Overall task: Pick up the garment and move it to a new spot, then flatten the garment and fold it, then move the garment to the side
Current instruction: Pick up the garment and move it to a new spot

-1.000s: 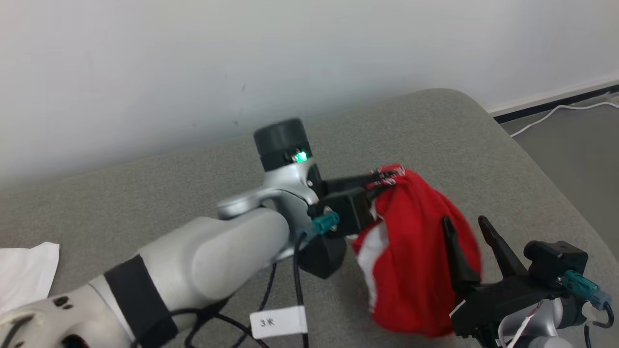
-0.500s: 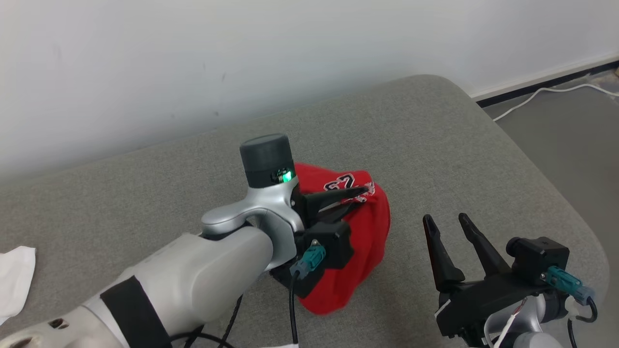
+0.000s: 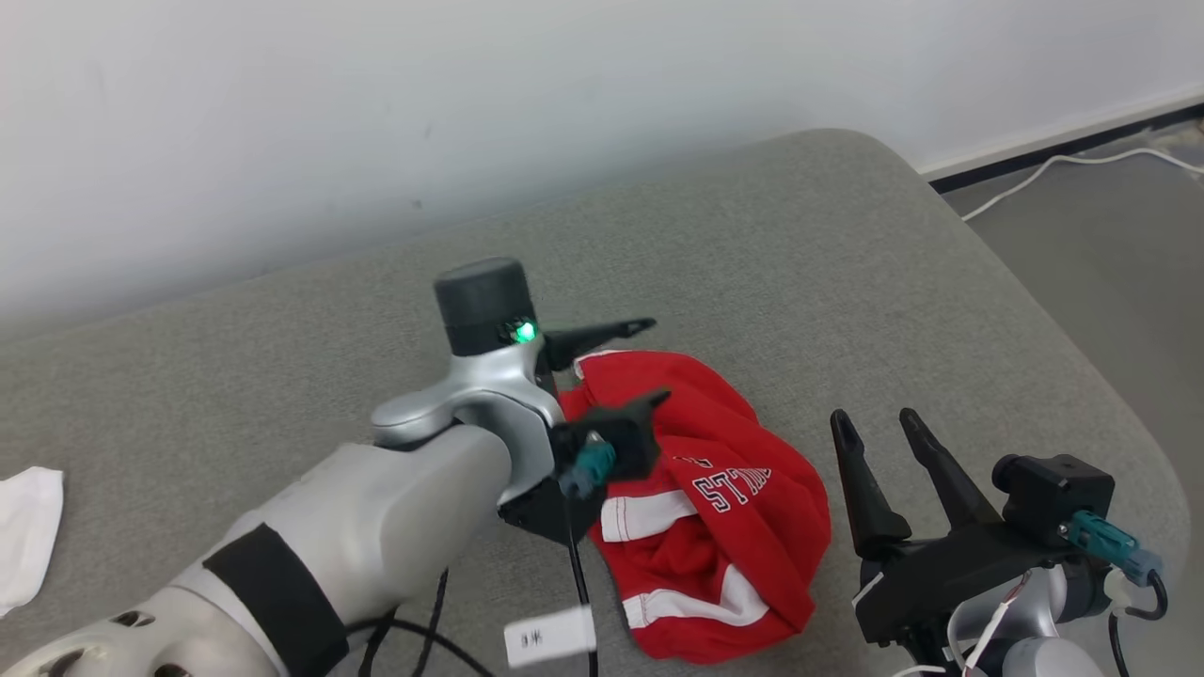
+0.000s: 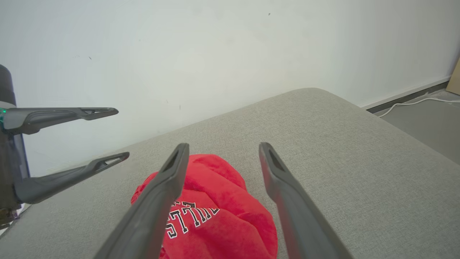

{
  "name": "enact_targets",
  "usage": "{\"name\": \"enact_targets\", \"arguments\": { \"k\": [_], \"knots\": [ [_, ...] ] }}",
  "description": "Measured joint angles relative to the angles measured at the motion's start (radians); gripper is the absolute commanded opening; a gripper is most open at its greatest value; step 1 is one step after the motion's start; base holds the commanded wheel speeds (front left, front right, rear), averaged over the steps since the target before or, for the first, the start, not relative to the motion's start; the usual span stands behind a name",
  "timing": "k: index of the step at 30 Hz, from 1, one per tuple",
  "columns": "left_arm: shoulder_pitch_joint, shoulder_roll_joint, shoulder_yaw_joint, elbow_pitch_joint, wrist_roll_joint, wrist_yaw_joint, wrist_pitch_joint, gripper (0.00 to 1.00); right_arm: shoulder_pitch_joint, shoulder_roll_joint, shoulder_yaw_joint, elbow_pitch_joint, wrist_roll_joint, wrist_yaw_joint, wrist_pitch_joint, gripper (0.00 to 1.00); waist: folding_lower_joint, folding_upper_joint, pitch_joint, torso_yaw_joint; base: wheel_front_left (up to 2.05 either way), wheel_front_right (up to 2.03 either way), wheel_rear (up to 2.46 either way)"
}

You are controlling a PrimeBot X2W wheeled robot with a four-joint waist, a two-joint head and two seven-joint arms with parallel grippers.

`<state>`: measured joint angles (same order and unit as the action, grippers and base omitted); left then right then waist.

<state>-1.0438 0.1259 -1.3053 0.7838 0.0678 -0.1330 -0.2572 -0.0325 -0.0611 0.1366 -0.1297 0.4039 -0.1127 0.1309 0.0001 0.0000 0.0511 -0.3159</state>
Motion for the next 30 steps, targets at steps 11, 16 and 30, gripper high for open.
{"name": "enact_targets", "arguments": {
  "k": [11, 16, 30],
  "knots": [
    [0.057, -0.054, 0.267, 0.114, -0.367, 0.015, 0.073, 1.0, 0.025, -0.008, -0.042, 0.0, 0.001, 0.0, -0.012, 1.0, 0.0, 0.0, -0.028, 0.076, 0.0, 0.0, 0.0],
    [0.17, -0.052, 0.421, 0.108, -0.529, 0.089, 0.081, 1.0, 0.034, -0.019, -0.086, 0.002, 0.004, -0.002, -0.026, 1.0, 0.0, 0.0, -0.051, 0.13, 0.0, 0.0, 0.0],
    [0.657, 0.096, 0.664, -0.118, -0.774, 0.24, 0.035, 1.0, 0.149, -0.007, -0.211, -0.024, 0.025, -0.011, -0.06, 1.0, -0.0002, -0.0001, -0.142, 0.302, 0.0, 0.0, 0.0]
  ]
}}
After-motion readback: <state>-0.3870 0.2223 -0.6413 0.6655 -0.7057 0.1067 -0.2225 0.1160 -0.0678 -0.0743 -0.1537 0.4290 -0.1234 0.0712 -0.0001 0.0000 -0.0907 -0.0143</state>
